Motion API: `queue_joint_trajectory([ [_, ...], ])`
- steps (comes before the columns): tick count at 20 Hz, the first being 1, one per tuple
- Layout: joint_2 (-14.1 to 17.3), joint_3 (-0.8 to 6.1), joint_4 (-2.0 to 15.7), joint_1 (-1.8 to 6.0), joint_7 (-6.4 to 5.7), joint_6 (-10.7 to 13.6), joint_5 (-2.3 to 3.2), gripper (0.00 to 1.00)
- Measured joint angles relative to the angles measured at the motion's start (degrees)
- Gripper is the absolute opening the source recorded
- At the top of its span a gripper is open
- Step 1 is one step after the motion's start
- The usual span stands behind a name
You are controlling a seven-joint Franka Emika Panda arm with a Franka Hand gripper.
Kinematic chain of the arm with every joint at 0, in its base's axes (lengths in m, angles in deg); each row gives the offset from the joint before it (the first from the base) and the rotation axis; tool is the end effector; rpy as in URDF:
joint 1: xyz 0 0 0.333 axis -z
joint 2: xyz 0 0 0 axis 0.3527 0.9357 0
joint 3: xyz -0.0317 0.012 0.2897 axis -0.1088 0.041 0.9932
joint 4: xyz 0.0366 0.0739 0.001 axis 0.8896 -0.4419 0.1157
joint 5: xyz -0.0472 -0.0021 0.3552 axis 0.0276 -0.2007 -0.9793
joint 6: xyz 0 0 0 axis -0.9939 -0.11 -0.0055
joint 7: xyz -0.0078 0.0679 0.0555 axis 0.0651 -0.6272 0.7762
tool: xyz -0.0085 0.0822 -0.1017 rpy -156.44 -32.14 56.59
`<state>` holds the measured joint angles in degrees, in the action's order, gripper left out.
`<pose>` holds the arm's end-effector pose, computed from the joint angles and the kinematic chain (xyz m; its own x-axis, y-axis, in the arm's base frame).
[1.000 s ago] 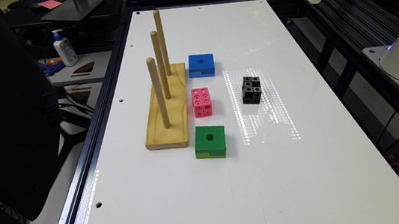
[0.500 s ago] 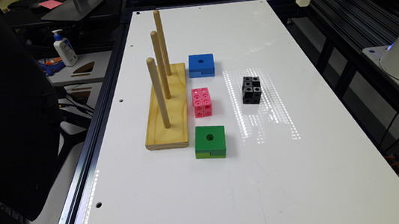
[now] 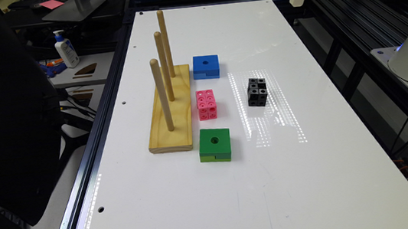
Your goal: Pick up pink block.
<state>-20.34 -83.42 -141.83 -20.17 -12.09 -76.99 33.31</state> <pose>0.3676 0.0019 0.3703 0.7095 -0.7037 0.0378 -0.7032 -0.7105 -0.0273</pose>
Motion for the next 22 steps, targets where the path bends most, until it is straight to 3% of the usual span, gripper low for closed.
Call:
queue_joint_trajectory([
  [13,4.00,0.01,3.72,0.02,0.00,-0.05,0.00,1.00],
  [22,9.81,0.22,8.93,0.02,-0.09,-0.20,0.00,1.00],
])
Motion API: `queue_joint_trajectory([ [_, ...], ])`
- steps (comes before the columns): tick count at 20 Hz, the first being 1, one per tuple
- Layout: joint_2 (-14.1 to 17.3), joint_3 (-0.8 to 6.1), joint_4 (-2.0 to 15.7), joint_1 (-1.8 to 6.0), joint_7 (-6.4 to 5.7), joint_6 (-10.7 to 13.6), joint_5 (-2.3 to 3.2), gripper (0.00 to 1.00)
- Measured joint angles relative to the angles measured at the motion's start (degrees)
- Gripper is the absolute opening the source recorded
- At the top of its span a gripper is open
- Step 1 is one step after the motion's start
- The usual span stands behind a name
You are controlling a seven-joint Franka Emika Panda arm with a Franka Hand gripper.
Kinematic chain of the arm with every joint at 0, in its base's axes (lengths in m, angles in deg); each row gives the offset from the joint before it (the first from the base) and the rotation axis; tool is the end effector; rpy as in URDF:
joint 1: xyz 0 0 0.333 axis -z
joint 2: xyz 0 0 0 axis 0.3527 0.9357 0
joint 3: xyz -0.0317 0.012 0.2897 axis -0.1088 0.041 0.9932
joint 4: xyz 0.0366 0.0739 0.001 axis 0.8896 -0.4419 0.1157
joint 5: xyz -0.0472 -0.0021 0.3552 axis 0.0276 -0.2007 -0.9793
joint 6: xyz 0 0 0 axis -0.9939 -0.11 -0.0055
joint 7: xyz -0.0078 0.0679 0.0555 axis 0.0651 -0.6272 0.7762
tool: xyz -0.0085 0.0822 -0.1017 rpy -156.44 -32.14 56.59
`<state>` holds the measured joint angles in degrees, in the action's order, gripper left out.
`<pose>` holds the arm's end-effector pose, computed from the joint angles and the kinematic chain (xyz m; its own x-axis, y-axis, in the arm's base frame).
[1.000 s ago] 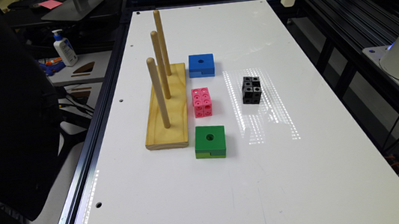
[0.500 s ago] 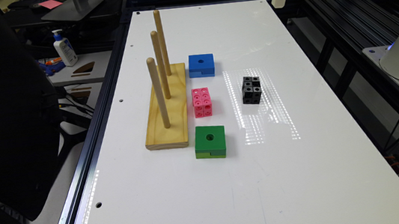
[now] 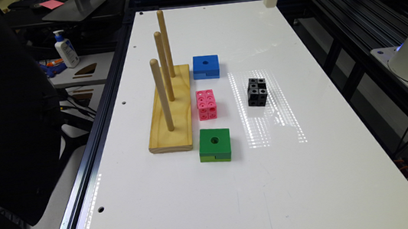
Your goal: Pick up pink block.
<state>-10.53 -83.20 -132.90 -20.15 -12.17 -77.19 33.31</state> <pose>0.4155 0.0039 0.3698 0.7119 -0.7017 0.0285 -0.7015 -0.7124 -0.0198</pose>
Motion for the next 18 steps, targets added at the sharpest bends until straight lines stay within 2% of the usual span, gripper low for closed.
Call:
queue_joint_trajectory([
  [9,4.03,0.36,3.97,-0.01,-0.14,0.00,-0.06,1.00],
  [13,6.25,1.13,6.30,-0.01,-0.76,0.00,-0.09,1.00],
  [18,9.89,2.50,9.96,-0.01,-1.96,-0.01,-0.12,1.00],
])
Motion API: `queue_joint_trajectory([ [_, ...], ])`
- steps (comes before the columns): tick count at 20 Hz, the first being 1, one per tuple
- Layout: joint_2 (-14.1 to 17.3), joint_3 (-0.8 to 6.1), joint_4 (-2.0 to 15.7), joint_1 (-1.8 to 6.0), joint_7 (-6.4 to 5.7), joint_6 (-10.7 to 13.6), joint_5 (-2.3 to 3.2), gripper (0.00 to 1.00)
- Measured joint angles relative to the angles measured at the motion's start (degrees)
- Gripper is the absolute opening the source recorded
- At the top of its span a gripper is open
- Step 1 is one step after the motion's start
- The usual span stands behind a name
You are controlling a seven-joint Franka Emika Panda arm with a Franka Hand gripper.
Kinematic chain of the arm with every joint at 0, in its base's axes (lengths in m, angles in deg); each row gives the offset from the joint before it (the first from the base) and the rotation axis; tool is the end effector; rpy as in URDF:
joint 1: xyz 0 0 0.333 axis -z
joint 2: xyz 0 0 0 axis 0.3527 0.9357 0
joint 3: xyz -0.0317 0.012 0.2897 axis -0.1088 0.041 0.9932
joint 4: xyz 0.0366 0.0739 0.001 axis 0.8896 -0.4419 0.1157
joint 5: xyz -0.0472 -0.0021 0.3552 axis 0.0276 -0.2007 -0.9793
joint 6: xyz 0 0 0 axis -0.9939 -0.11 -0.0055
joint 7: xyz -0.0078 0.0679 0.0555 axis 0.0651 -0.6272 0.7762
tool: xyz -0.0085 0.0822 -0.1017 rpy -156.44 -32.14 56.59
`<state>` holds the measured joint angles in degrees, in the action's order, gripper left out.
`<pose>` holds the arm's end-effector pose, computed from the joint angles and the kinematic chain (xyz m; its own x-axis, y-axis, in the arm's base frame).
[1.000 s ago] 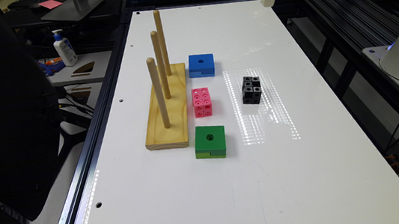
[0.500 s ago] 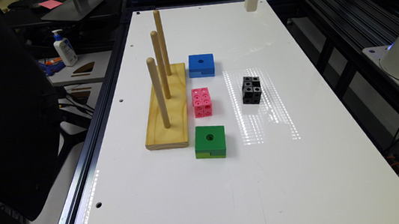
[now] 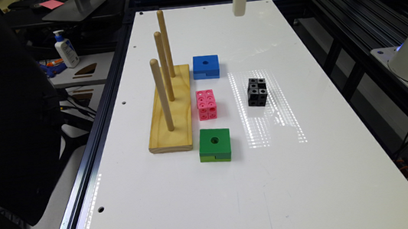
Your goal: Pick up pink block.
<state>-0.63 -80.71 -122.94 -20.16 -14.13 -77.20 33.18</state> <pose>0.4674 0.0251 0.3669 0.7177 -0.6957 0.0289 -0.6954 -0.7183 -0.0212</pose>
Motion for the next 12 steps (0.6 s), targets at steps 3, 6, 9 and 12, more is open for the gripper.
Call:
queue_joint_trajectory([
  [3,1.65,0.35,1.52,0.02,-0.19,0.00,0.00,1.00],
  [6,2.62,0.53,2.45,0.02,-0.26,0.00,-0.01,1.00],
  [9,2.70,0.62,2.55,0.02,-0.28,0.00,-0.01,1.00],
  [12,2.75,0.64,2.55,0.02,-0.28,0.00,-0.01,1.00],
])
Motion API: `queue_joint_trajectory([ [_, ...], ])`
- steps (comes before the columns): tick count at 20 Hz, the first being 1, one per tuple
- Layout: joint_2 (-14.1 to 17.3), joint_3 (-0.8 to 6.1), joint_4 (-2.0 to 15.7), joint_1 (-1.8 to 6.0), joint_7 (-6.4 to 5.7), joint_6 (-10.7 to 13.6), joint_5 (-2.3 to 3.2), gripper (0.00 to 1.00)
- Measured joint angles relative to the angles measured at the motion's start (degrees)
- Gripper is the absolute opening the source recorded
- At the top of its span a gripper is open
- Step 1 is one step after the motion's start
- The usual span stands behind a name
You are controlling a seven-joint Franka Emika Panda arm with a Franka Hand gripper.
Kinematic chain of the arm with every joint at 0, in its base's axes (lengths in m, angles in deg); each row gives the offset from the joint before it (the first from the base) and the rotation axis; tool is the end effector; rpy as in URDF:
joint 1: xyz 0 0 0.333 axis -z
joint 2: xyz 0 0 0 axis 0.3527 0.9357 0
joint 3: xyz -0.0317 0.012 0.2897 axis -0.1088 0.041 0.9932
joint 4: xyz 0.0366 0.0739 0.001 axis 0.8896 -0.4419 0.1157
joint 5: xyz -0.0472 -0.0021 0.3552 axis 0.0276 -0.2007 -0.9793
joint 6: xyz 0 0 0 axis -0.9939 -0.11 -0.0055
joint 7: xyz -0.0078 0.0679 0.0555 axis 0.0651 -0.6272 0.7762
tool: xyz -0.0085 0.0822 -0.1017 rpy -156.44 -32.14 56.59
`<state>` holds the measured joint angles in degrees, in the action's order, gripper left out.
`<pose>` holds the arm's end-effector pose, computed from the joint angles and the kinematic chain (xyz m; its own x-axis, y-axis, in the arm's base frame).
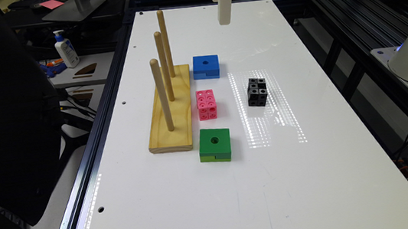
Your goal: Pick up pink block.
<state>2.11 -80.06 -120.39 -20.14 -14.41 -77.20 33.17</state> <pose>0.4805 0.0312 0.3631 0.7222 -0.6913 0.0250 -0.6910 -0.7226 -0.0204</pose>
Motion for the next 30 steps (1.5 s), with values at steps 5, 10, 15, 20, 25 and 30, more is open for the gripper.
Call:
queue_joint_trajectory([
  [5,2.56,0.02,-0.49,0.00,0.00,-2.05,0.00,1.00],
  [10,6.70,0.02,-0.41,0.01,0.00,-6.11,0.00,1.00],
  [15,6.97,0.02,-0.40,0.01,0.00,-6.39,0.00,1.00],
  [20,8.22,0.02,-0.50,0.01,0.00,-7.07,0.00,1.00],
  [25,9.26,0.03,-0.49,0.01,0.00,-7.94,0.00,1.00],
  [30,12.14,0.07,-0.53,0.01,0.00,-10.67,0.00,1.00],
])
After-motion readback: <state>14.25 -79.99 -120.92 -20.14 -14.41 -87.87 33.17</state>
